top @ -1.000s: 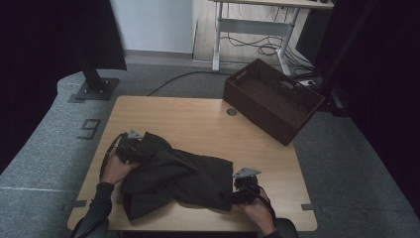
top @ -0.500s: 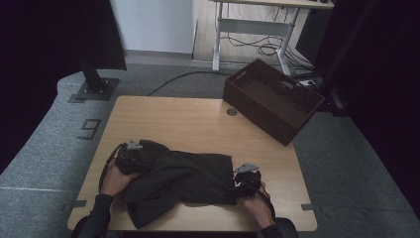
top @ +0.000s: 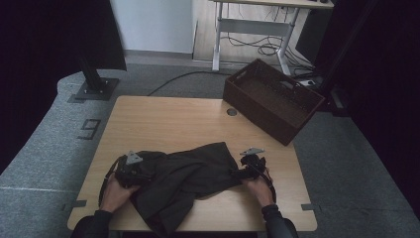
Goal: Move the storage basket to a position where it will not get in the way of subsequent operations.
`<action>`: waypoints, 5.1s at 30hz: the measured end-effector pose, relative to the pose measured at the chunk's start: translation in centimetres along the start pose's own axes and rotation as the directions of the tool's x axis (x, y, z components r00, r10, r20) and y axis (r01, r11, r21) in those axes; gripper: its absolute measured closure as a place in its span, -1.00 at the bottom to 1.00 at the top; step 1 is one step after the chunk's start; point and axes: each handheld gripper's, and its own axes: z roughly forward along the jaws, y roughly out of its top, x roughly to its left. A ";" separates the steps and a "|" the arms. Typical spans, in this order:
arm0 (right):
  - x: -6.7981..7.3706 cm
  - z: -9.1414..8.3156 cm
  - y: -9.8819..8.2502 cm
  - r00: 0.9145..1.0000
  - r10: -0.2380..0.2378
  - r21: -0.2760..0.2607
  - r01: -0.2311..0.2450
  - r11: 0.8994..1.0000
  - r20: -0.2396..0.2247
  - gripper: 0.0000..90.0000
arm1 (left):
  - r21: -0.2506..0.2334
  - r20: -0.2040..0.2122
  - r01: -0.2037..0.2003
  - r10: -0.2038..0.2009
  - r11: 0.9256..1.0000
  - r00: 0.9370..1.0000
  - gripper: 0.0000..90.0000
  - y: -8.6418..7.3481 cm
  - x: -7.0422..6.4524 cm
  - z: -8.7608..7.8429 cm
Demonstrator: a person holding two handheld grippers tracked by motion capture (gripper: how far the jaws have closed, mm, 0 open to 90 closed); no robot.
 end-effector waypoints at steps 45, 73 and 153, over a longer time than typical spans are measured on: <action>6.2 -3.4 -1.5 0.984 0.007 -0.061 -0.018 0.998 -0.180 -0.10 | 0.017 0.033 -0.043 0.043 0.999 0.999 -0.28 5.4 2.7 1.5; 3.1 -3.5 1.7 0.988 -0.029 -0.041 0.023 0.999 -0.151 -0.36 | -0.048 0.033 -0.108 0.110 0.993 0.993 -0.49 6.6 -2.0 -0.9; 5.5 -4.8 7.5 0.951 -0.151 -0.125 0.121 0.985 -0.268 -0.48 | 0.070 -0.028 0.095 -0.093 0.993 0.995 -0.83 -2.6 3.8 -0.2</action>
